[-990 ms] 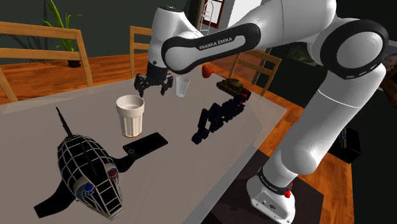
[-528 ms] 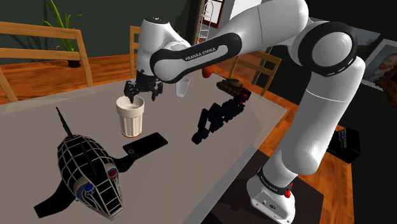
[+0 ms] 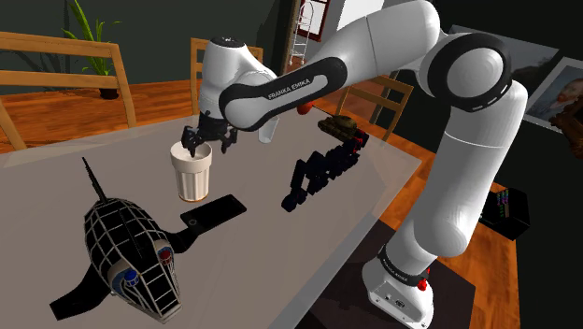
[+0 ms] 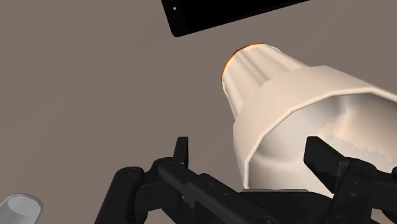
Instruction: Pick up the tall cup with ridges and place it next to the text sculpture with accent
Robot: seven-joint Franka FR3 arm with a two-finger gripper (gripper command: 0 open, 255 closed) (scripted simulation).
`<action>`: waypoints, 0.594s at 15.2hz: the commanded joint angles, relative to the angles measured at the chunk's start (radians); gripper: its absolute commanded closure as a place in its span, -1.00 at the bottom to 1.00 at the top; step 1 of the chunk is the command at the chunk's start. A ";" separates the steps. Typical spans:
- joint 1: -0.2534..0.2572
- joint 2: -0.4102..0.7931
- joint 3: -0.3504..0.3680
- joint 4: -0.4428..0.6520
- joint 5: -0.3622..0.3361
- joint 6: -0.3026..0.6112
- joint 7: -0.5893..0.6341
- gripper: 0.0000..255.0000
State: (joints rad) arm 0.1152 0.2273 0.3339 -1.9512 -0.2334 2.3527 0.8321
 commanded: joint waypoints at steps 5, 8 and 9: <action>0.000 0.000 0.000 0.000 0.000 0.001 0.000 1.00; 0.000 0.000 0.000 -0.001 0.000 0.001 0.000 1.00; 0.000 0.000 0.000 0.000 0.000 0.001 0.000 1.00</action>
State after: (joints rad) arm 0.1152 0.2274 0.3337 -1.9518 -0.2338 2.3532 0.8323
